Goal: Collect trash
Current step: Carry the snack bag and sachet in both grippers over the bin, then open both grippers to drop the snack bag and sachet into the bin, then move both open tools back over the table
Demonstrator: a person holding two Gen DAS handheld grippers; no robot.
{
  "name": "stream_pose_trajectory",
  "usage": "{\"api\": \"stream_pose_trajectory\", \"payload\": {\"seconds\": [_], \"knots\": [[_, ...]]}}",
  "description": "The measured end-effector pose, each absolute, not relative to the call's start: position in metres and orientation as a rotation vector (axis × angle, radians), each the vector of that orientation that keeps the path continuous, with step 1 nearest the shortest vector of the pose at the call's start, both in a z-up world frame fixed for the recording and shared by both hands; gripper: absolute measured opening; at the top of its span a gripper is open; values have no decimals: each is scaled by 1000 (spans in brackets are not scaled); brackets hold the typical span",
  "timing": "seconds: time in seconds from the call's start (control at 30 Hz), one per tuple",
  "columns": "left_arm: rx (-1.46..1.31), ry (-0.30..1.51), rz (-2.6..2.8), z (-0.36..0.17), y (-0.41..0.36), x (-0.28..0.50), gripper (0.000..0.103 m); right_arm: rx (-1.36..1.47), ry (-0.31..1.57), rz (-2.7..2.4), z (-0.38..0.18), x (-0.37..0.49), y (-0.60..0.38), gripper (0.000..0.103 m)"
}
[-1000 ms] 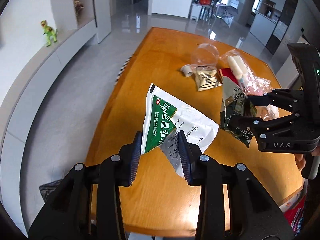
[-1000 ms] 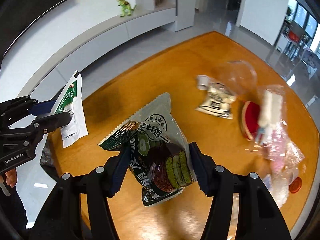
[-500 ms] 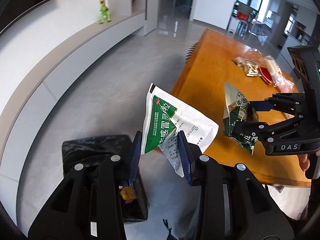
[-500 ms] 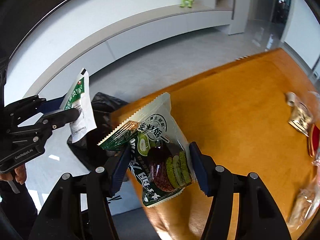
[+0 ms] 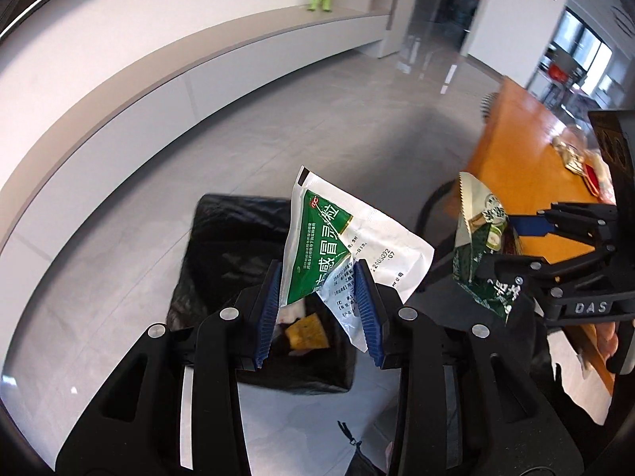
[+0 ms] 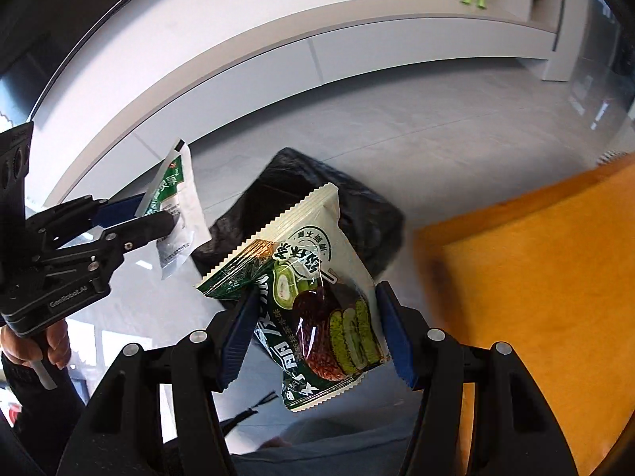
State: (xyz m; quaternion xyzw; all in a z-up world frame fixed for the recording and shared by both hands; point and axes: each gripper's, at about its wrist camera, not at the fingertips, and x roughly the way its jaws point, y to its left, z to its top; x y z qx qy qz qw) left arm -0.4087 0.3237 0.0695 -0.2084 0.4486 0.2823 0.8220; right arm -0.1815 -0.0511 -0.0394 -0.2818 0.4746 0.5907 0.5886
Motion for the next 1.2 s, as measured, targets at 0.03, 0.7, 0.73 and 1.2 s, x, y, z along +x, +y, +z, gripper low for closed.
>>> {"api": "stream_pose_trajectory", "payload": {"seconds": [0.03,0.7,0.73,1.2], "knots": [[-464,958,636,66,331,-420,37,-656,1114,1396,-43,-190,-43,61],[-469,850,778,106,342,-439,97,-576,1068,1441,-33,-200,-37,84],[-457,848,759,110,336,-429,97,-562,1066,1434,-30,-194,-42,84],[-305,874,404,108,247,-270,97,-357,1019,1102,-19,-49,-180,84]]}}
